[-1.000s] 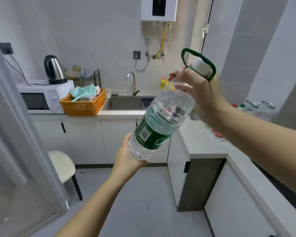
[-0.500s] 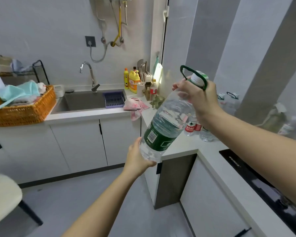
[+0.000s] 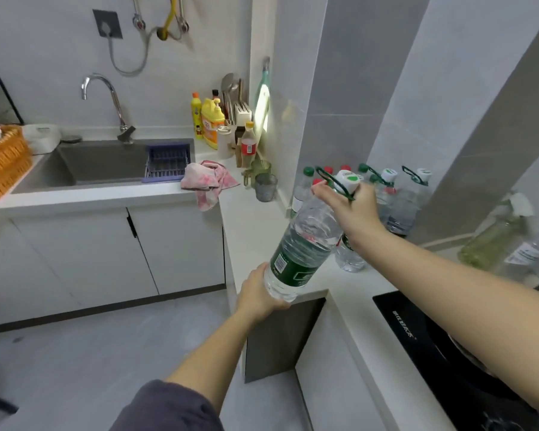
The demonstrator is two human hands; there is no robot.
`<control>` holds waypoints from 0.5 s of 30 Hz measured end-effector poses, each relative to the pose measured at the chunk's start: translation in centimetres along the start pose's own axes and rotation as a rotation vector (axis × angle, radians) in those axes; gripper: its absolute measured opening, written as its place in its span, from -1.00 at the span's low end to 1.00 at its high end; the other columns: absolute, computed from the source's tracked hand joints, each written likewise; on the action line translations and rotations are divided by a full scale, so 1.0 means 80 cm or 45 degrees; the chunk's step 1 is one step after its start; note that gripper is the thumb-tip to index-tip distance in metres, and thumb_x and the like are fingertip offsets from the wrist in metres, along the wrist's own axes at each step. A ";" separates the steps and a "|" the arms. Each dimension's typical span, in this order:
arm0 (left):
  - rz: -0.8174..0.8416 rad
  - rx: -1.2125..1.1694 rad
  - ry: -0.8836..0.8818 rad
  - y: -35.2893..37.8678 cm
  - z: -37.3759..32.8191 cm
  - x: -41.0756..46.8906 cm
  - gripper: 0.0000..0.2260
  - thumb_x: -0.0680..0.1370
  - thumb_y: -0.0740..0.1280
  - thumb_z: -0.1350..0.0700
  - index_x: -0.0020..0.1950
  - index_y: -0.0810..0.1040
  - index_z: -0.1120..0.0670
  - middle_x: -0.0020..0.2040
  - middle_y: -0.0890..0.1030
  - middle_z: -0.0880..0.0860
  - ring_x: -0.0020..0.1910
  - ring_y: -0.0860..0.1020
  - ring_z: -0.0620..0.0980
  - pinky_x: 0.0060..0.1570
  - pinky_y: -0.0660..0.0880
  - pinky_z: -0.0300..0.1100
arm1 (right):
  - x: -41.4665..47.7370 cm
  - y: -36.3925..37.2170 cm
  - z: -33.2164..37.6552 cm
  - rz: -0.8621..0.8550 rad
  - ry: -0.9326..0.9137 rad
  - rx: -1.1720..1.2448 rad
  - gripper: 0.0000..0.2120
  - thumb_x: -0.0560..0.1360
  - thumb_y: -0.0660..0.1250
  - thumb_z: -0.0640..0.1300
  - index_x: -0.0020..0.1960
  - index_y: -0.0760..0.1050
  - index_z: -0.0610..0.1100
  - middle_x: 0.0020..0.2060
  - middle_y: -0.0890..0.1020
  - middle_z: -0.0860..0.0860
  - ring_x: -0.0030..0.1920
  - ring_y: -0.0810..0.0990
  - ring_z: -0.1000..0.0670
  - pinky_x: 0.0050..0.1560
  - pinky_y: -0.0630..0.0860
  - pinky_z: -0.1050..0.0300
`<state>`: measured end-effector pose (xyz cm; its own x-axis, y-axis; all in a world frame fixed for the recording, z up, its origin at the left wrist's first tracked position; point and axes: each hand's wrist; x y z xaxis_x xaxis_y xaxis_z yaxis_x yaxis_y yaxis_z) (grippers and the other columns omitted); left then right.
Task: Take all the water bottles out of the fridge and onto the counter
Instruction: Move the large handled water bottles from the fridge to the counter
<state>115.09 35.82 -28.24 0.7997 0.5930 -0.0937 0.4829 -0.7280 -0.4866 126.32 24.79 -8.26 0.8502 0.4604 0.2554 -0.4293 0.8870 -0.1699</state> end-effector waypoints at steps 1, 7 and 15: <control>-0.012 0.068 -0.032 0.010 0.002 0.008 -0.26 0.10 0.58 -0.09 0.25 0.44 -0.10 0.10 0.61 -0.13 0.08 0.57 -0.02 0.06 0.56 0.04 | 0.008 -0.002 -0.010 0.013 0.003 -0.005 -0.77 0.46 0.49 -0.19 -0.06 0.55 -0.36 -0.20 0.61 -0.14 -0.13 0.56 -0.02 -0.04 0.52 0.05; -0.006 0.322 -0.119 0.062 0.015 0.062 -0.33 0.14 0.50 -0.21 0.21 0.40 -0.14 0.13 0.59 -0.09 0.24 0.46 0.06 0.38 0.22 0.19 | 0.049 -0.008 -0.063 0.067 0.038 -0.049 -0.83 0.46 0.50 -0.19 0.04 0.60 -0.16 -0.10 0.68 0.05 -0.05 0.64 0.13 0.04 0.55 0.23; 0.043 0.533 0.010 0.121 0.038 0.128 -0.23 0.20 0.36 -0.42 0.30 0.39 -0.05 0.19 0.47 -0.01 0.28 0.37 0.05 0.41 0.14 0.13 | 0.088 -0.015 -0.113 0.016 0.062 -0.222 -0.74 0.45 0.49 -0.25 0.09 0.60 -0.32 0.00 0.70 -0.15 0.07 0.67 -0.10 0.16 0.58 0.01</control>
<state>126.86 35.84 -36.53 0.8161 0.5673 -0.1100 0.2709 -0.5438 -0.7943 135.56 26.63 -14.85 0.8608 0.4651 0.2067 -0.3838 0.8600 -0.3363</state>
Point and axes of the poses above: each hand's wrist, its own x-axis towards the middle knuckle, its own y-axis out of the palm, z = x × y
